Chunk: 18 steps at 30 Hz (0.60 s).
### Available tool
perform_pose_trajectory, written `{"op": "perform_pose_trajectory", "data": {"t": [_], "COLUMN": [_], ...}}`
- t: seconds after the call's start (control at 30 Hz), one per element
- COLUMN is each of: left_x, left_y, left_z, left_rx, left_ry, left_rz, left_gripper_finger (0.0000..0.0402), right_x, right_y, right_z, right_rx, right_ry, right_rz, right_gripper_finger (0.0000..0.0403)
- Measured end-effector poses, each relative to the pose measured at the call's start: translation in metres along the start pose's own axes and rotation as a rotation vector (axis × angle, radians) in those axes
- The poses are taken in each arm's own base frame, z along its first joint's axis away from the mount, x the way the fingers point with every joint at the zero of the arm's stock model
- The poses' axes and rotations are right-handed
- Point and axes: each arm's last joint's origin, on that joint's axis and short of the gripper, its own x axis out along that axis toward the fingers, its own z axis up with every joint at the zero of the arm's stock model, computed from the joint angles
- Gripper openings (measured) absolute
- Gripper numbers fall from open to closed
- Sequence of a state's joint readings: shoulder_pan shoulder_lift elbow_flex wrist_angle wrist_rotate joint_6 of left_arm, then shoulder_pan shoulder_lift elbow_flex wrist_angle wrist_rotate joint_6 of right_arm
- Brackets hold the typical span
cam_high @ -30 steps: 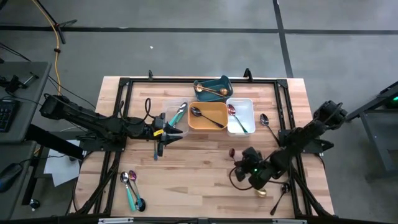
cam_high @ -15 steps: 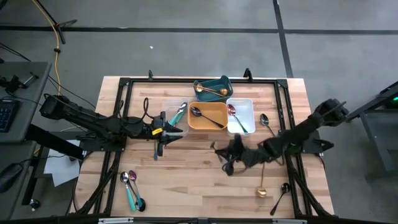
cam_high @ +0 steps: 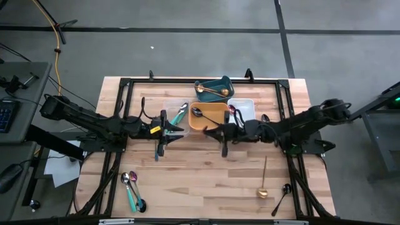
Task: Sort silverware by color (type)
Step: Put the distorted-color spoon into the white bin
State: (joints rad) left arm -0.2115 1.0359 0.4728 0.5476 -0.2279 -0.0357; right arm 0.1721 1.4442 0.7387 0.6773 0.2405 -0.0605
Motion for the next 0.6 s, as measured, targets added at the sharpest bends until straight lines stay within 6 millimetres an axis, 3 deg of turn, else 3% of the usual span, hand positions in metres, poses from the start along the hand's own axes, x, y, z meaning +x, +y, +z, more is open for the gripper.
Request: {"op": "perform_pose_trajectory", "data": {"t": [0.47,0.6], "left_x": [0.010,0.010], "left_y": [-0.001,-0.001], "left_z": [-0.009,-0.008], "left_rx": [0.002,-0.003], "left_ry": [0.008,0.005], "left_rz": [0.022,0.022], "left_gripper_finger": [0.0113,0.0113], "right_x": [0.006,-0.004], "right_y": [-0.011,-0.017], "right_z": [-0.010,-0.010], "right_rx": [0.051,0.070], "right_ry": [0.054,0.148], "right_rz": [-0.038,-0.195], "right_gripper_finger": [0.0000,0.0000]}}
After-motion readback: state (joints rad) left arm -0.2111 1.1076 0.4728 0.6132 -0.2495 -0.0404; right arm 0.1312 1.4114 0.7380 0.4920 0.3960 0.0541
